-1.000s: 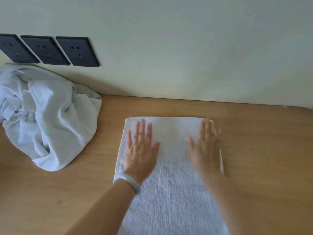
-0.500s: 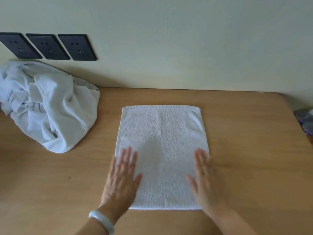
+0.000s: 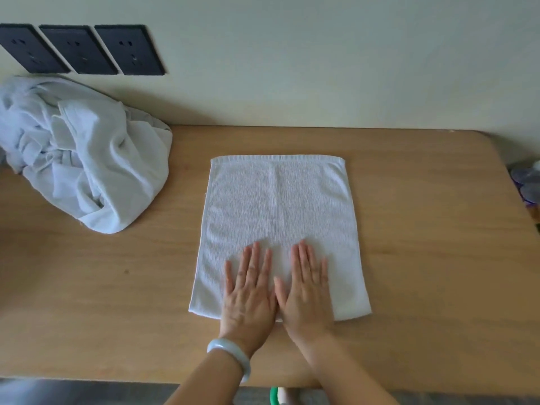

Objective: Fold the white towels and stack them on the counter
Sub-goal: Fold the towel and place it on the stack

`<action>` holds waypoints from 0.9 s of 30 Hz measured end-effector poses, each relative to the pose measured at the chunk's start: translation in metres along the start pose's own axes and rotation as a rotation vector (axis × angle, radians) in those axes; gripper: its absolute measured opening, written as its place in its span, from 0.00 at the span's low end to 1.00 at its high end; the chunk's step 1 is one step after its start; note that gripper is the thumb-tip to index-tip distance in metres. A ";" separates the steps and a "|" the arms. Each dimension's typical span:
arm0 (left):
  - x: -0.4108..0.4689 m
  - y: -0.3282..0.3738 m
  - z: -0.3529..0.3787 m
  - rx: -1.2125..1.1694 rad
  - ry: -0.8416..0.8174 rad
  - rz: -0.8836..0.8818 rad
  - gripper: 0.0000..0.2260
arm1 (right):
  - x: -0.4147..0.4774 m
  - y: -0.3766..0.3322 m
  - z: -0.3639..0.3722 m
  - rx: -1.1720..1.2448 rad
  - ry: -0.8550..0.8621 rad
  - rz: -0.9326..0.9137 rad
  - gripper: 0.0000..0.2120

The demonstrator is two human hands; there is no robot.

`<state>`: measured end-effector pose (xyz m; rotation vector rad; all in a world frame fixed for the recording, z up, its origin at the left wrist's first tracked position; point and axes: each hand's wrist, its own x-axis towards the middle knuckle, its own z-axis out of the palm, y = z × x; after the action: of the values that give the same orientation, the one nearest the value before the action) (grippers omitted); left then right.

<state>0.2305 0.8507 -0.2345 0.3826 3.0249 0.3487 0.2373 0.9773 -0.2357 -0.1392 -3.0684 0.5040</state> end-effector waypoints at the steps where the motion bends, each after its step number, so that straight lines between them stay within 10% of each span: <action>1: -0.003 -0.004 -0.001 -0.003 0.010 -0.046 0.27 | -0.005 0.006 -0.002 -0.054 -0.007 0.040 0.30; 20: -0.048 -0.080 -0.021 0.013 -0.021 -0.152 0.31 | -0.064 0.105 -0.032 -0.052 -0.075 -0.015 0.36; 27: -0.055 -0.097 -0.053 0.127 -0.025 0.395 0.31 | -0.059 0.134 -0.056 -0.084 -0.002 -0.326 0.24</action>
<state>0.2556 0.7340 -0.2032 0.9900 2.9391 0.1696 0.3100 1.1158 -0.2262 0.3548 -3.0250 0.3559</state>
